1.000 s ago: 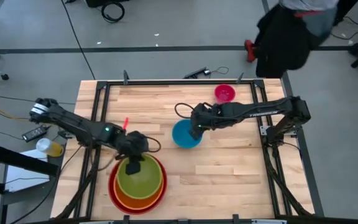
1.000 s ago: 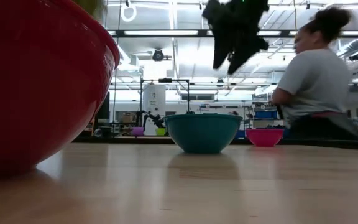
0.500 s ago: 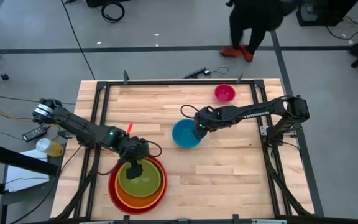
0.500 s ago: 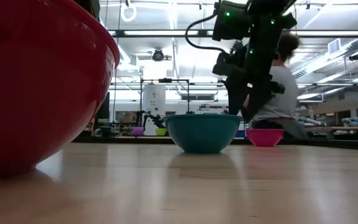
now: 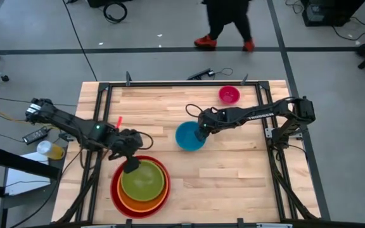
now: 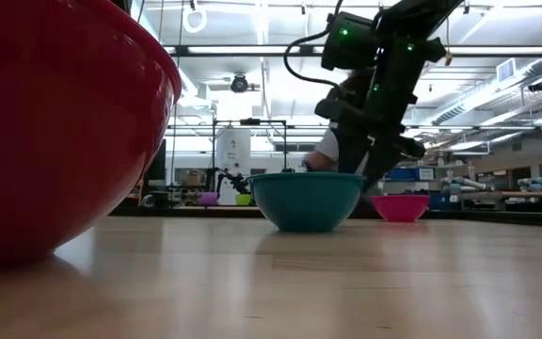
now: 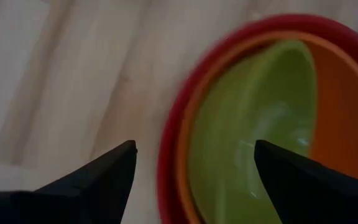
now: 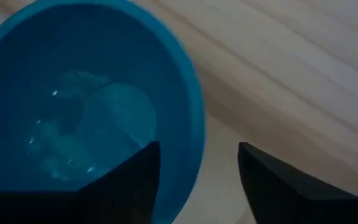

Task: Nest bowls inside each other by size order
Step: Stack the green bowl on top of the orange bowl, then stack the blue bowl on top of the green bowl, then stack the pink bowl on top of the blue bowl

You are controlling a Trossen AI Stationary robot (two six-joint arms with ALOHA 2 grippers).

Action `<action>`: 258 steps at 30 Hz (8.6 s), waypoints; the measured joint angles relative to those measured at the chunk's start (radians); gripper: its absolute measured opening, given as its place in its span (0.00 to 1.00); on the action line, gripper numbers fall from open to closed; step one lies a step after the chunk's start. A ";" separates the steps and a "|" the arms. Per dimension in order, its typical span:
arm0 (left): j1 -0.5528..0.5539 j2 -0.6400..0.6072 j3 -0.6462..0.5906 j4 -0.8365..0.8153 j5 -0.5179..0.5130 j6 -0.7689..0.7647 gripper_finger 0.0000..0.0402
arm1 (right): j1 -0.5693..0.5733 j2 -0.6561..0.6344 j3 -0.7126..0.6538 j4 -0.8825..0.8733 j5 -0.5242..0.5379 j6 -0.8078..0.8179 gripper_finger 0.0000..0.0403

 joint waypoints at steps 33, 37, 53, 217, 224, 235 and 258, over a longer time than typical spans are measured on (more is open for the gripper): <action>-0.020 0.145 0.003 0.102 0.010 -0.164 0.63 | -0.017 0.000 0.000 0.014 -0.023 -0.023 0.22; -0.034 0.169 0.006 0.085 0.088 -0.208 0.54 | -0.016 0.000 0.000 0.014 -0.018 -0.026 0.21; -0.032 0.057 0.119 -0.039 -0.143 -0.191 0.42 | 0.009 0.001 0.000 0.023 -0.012 -0.047 0.05; -0.137 0.071 0.158 -0.099 0.128 -0.185 0.40 | -0.484 0.101 0.145 -0.319 -0.011 -0.585 0.07; -0.137 -0.082 0.159 -0.115 -0.199 -0.290 0.40 | -0.246 -0.057 0.145 -0.230 -0.135 -0.469 0.05; -0.062 -0.121 0.159 -0.199 -0.418 -0.349 0.40 | 0.152 -0.089 0.146 0.412 -0.227 -0.384 0.05; 0.008 -0.122 0.159 -0.199 -0.433 -0.347 0.40 | 0.323 0.454 0.621 0.602 -0.621 -0.761 0.04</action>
